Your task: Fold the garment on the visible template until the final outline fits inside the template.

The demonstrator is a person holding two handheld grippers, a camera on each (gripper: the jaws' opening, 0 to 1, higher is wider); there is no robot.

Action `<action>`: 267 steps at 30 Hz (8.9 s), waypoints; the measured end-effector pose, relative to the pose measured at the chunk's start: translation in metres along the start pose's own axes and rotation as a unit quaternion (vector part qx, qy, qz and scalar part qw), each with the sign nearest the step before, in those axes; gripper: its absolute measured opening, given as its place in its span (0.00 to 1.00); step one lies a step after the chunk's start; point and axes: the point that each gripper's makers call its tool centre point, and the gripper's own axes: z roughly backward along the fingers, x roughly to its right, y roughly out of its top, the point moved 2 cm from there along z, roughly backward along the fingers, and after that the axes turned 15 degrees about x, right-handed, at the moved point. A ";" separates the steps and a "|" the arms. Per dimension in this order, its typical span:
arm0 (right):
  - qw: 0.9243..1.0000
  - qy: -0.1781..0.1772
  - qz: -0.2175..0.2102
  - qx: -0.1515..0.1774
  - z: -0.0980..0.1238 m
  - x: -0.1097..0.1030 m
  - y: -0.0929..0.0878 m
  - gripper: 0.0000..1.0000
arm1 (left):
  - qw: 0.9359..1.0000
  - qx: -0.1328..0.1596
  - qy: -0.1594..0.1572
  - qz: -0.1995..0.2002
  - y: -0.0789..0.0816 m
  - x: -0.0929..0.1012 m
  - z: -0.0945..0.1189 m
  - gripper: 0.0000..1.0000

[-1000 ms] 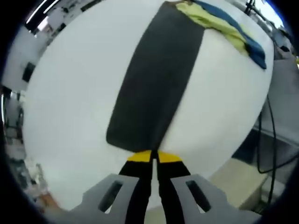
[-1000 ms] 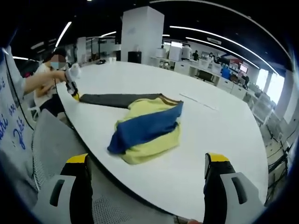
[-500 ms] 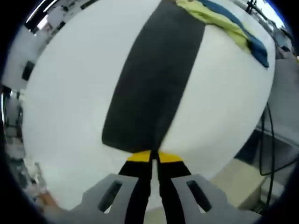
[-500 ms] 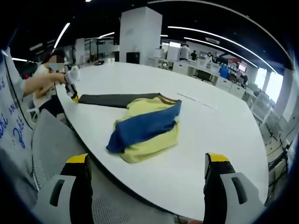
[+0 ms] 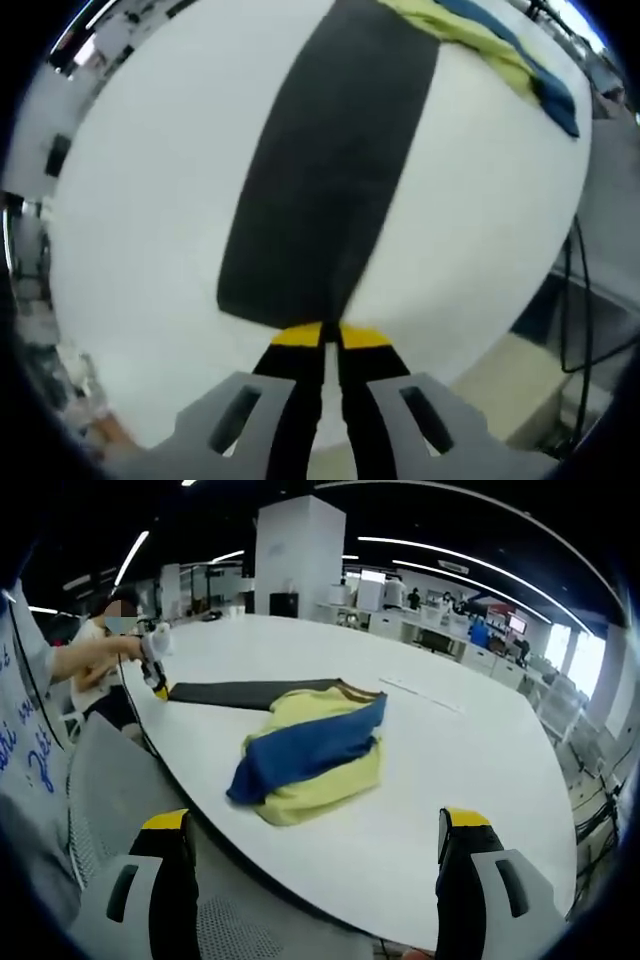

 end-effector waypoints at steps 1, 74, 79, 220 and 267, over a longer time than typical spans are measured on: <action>1.000 0.000 0.000 0.001 0.000 0.000 0.000 1.00 | 1.000 -0.001 0.001 -0.001 0.000 0.001 0.000 0.01; 0.999 0.027 0.024 0.012 0.013 0.025 0.001 1.00 | 0.927 0.367 -0.047 -0.065 0.175 0.129 0.131 0.99; 0.999 0.030 0.025 0.008 0.013 0.023 0.000 1.00 | 0.921 0.379 -0.059 -0.064 0.172 0.142 0.136 1.00; 0.961 0.271 -0.043 -0.046 -0.163 -0.126 -0.024 0.23 | 0.875 0.481 -0.058 0.008 0.147 0.164 0.162 0.91; 0.971 0.192 0.042 -0.134 -0.210 -0.094 -0.056 0.10 | 0.877 0.476 -0.062 0.026 0.138 0.154 0.157 0.83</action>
